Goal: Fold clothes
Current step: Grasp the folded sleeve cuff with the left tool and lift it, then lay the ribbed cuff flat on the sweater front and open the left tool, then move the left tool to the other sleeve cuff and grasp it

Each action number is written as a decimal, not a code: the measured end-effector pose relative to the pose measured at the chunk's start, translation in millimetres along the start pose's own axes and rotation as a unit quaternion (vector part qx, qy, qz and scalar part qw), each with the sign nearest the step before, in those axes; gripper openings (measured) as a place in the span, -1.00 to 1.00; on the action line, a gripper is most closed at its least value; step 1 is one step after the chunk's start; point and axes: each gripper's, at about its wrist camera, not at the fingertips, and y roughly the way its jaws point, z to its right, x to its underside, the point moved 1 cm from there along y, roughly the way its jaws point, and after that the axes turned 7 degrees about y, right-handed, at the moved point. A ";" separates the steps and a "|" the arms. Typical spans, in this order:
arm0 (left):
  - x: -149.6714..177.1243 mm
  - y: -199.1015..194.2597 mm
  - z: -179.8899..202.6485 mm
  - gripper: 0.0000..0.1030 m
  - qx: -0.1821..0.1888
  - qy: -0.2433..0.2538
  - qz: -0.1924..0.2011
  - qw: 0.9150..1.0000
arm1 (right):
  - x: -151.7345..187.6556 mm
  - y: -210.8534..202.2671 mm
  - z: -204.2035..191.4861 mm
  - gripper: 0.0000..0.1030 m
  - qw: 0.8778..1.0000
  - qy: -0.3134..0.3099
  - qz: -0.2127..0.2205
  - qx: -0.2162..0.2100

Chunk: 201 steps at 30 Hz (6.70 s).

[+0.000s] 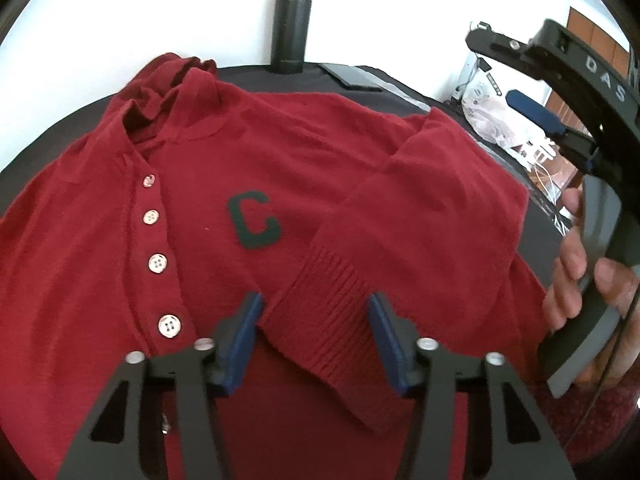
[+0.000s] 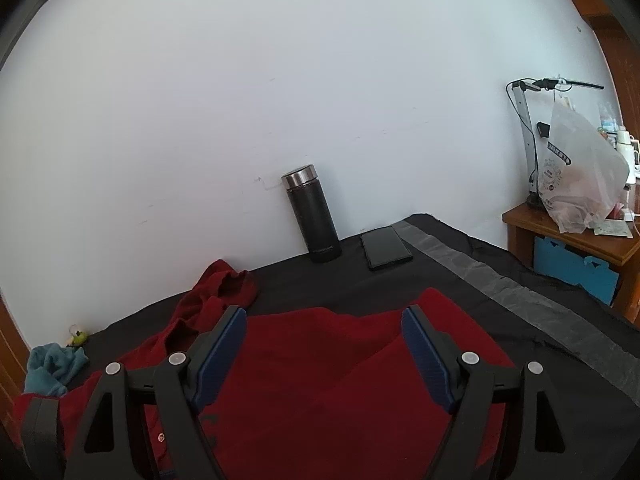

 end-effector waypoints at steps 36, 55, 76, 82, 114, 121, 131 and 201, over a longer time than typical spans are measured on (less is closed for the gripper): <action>-38.9 -93.2 -71.9 -0.79 -0.047 -0.092 0.103 0.989 | -4.9 -9.9 7.7 0.59 0.999 0.010 0.035 0.013; -6.4 -128.5 -204.8 -0.80 -0.174 -0.183 0.092 0.963 | 1.7 13.9 7.2 0.59 1.000 0.003 -0.024 -0.009; 29.0 -48.5 -176.1 -0.34 -0.102 -0.140 0.011 0.985 | 74.6 97.8 -42.9 0.59 0.952 -0.128 -0.278 -0.011; 32.1 -43.2 -172.8 -0.34 -0.117 -0.124 0.011 0.985 | 77.1 104.1 -48.4 0.70 0.945 -0.157 -0.285 -0.002; 66.6 -92.2 -184.6 0.55 -0.259 -0.184 0.034 0.947 | 89.4 106.4 -62.1 0.98 0.931 -0.207 -0.300 0.000; 69.2 -88.4 -187.6 0.55 -0.255 -0.194 0.030 0.947 | 89.9 106.7 -62.7 0.98 0.931 -0.207 -0.300 0.000; 75.7 -91.0 -194.9 0.55 -0.241 -0.220 0.034 0.944 | 89.7 106.5 -62.0 0.99 0.932 -0.204 -0.300 -0.001; 342.7 -295.1 -480.6 0.24 -0.232 -0.588 0.188 0.751 | 91.0 109.5 -63.9 0.99 0.932 -0.203 -0.299 0.002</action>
